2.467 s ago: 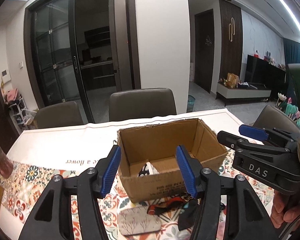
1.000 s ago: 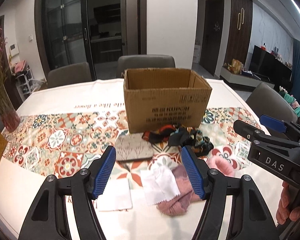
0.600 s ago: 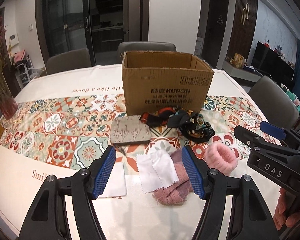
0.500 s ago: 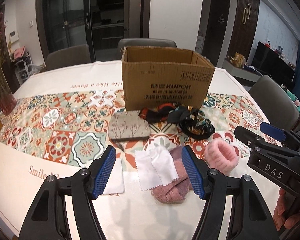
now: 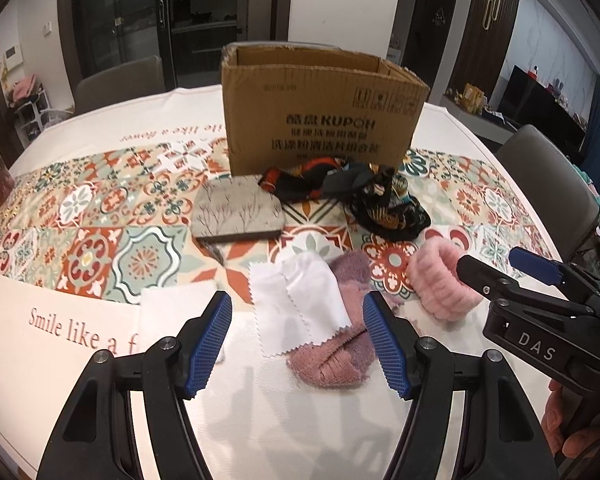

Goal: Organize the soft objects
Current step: 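Move right tool to the pink fuzzy headband while left tool moves to the white cloth, then close right tool on the pink headband while left tool grasps the white cloth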

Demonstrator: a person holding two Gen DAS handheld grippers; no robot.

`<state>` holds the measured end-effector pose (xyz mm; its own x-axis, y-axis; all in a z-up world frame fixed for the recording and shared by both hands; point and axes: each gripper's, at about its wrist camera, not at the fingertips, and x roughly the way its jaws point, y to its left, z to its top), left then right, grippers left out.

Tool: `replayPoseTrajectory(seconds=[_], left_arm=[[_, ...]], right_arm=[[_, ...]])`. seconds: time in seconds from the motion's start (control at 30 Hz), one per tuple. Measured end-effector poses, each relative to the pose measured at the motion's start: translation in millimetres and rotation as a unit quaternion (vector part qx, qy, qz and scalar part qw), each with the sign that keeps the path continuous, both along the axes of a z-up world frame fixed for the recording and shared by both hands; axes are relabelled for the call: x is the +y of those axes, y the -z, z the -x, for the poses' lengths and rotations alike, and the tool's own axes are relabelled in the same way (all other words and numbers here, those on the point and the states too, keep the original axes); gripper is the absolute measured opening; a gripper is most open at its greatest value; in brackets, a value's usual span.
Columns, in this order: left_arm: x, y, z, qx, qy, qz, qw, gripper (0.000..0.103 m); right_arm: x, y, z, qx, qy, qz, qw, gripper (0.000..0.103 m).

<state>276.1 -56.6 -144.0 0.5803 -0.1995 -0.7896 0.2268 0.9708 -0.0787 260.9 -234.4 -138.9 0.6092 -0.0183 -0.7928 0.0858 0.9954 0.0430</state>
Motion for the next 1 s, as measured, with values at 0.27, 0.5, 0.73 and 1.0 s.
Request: replayPoseTrajectory(seconds=[0.27, 0.5, 0.73, 1.0], left_arm=[[-12.1, 17.6, -1.1, 0.022, 0.016, 0.006, 0.9996, 0.067], [-22.7, 31.3, -4.9, 0.031, 0.021, -0.002, 0.9993, 0.067], [-31.7, 44.4, -9.3, 0.036, 0.024, -0.014, 0.9990, 0.062], [-30.7, 56.5, -15.9, 0.047, 0.016, -0.013, 0.9987, 0.041]], right_arm=[[-6.9, 20.0, -2.9, 0.020, 0.000, -0.013, 1.000, 0.071], [-10.3, 36.9, -7.6, 0.037, -0.005, -0.018, 0.999, 0.071], [-11.0, 47.4, -12.8, 0.044, -0.015, -0.017, 0.999, 0.071], [-10.2, 53.7, -19.2, 0.041, -0.019, -0.013, 0.999, 0.071]])
